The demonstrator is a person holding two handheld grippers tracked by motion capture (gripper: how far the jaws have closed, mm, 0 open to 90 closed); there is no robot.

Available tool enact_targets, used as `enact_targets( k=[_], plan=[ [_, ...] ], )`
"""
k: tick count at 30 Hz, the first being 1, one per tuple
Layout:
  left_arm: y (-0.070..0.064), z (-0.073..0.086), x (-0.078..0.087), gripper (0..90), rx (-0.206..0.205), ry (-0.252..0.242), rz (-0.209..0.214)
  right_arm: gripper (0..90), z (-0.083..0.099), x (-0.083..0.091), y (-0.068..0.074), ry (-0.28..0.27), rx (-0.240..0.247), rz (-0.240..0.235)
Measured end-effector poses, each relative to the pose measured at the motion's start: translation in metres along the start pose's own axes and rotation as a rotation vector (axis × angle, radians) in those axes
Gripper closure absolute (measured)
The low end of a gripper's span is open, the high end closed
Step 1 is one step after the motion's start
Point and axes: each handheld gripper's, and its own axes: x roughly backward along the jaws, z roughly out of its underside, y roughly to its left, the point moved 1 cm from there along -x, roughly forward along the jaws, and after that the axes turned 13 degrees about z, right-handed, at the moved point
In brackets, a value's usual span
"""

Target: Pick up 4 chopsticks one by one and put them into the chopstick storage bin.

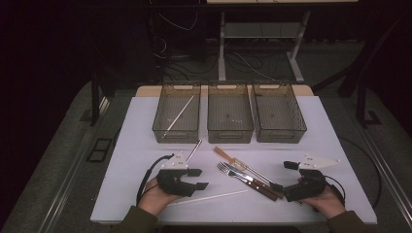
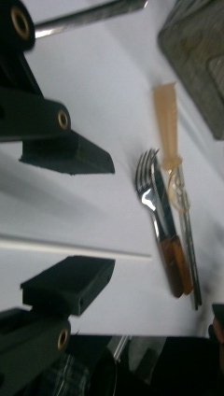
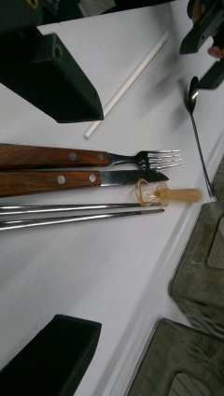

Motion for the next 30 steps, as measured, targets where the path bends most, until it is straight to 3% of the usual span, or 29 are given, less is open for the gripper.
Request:
enact_targets(
  k=[6,14,30],
  plan=[
    [-0.006,0.006,-0.006,60.8,-0.03,0.067,0.009,1.3,0.0,0.0,-0.001,-0.002,-0.006,0.004],
    [-0.01,0.009,-0.017,70.5,-0.057,0.154,0.055,1.3,0.0,0.001,0.0,-0.003,-0.002,0.006],
    [-0.01,0.013,-0.028,78.1,-0.08,0.241,0.036,1.3,0.0,0.0,0.0,0.0,0.001,0.004]
  ],
)
